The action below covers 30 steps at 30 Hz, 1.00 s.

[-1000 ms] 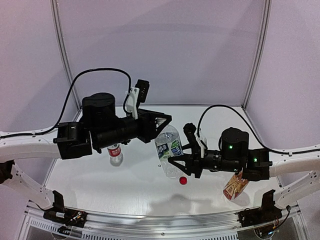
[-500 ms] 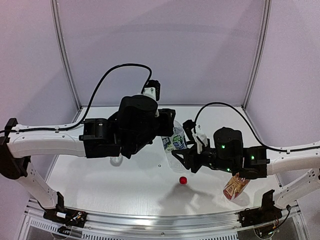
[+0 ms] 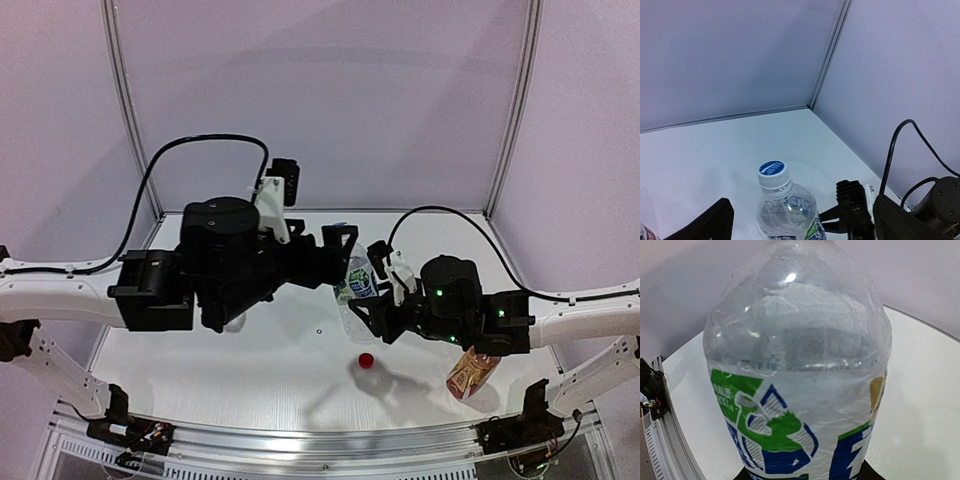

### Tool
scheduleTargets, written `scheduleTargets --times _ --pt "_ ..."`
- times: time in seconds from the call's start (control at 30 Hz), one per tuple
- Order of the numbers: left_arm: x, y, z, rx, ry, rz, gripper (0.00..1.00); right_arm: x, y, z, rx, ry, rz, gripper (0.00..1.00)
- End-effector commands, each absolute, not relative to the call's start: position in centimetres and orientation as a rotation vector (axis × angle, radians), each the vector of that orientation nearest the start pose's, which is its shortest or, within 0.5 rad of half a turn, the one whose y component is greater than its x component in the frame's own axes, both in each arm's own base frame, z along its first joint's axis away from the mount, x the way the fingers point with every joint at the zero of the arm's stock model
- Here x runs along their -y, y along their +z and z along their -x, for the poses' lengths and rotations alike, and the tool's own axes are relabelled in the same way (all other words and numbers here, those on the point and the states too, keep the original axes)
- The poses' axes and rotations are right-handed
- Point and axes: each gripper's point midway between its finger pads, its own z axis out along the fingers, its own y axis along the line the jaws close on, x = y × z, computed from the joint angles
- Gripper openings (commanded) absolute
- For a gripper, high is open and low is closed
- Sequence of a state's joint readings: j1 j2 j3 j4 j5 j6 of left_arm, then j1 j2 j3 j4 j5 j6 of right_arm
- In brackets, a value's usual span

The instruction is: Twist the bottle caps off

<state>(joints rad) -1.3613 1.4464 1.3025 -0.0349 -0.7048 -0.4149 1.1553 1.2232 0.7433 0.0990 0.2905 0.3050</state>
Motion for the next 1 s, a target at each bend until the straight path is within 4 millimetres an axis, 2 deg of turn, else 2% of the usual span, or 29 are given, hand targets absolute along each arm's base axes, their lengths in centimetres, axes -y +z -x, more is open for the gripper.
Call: scheduleTargets --times 0.0,0.1,0.23,0.27,0.43,0.57,0.77,0.83,0.9,0.97 --pt "37.5 38.3 -19.5 -1.656 -0.705 -0.306 0.95 -34.6 22.5 -20.1 -1.877 0.731 0.649 0.0" --pt "37.1 38.2 -18.7 -1.616 -0.758 -0.405 0.93 -35.6 23.2 -18.7 -1.837 0.839 0.714 0.0" --pt "36.9 38.4 -17.6 -1.57 -1.008 -0.521 0.9 -36.8 24.4 -16.2 -1.778 1.007 0.819 0.0" --pt "36.9 37.8 -17.6 -1.571 -1.059 -0.538 0.89 -37.1 24.9 -15.3 -1.75 1.062 0.852 0.0" --pt "36.4 38.3 -17.1 -1.494 -1.28 -0.606 0.85 -37.4 26.7 -12.3 -1.631 1.234 0.956 0.0" --pt "36.9 38.9 -16.6 -1.477 -1.321 -0.655 0.83 -37.7 27.0 -11.4 -1.606 1.283 0.997 0.0" --pt "38.0 39.1 -16.5 -1.483 -1.342 -0.695 0.72 -38.1 26.7 -11.2 -1.616 1.299 1.023 0.0" --pt "38.3 39.0 -16.6 -1.489 -1.337 -0.696 0.65 -38.1 26.7 -11.1 -1.616 1.302 1.024 0.0" --pt "38.5 38.9 -16.7 -1.492 -1.336 -0.698 0.51 -38.1 26.8 -11.1 -1.613 1.304 1.025 0.0" --pt "38.6 39.0 -16.9 -1.495 -1.334 -0.698 0.45 -38.1 26.7 -11.1 -1.617 1.301 1.022 0.0"
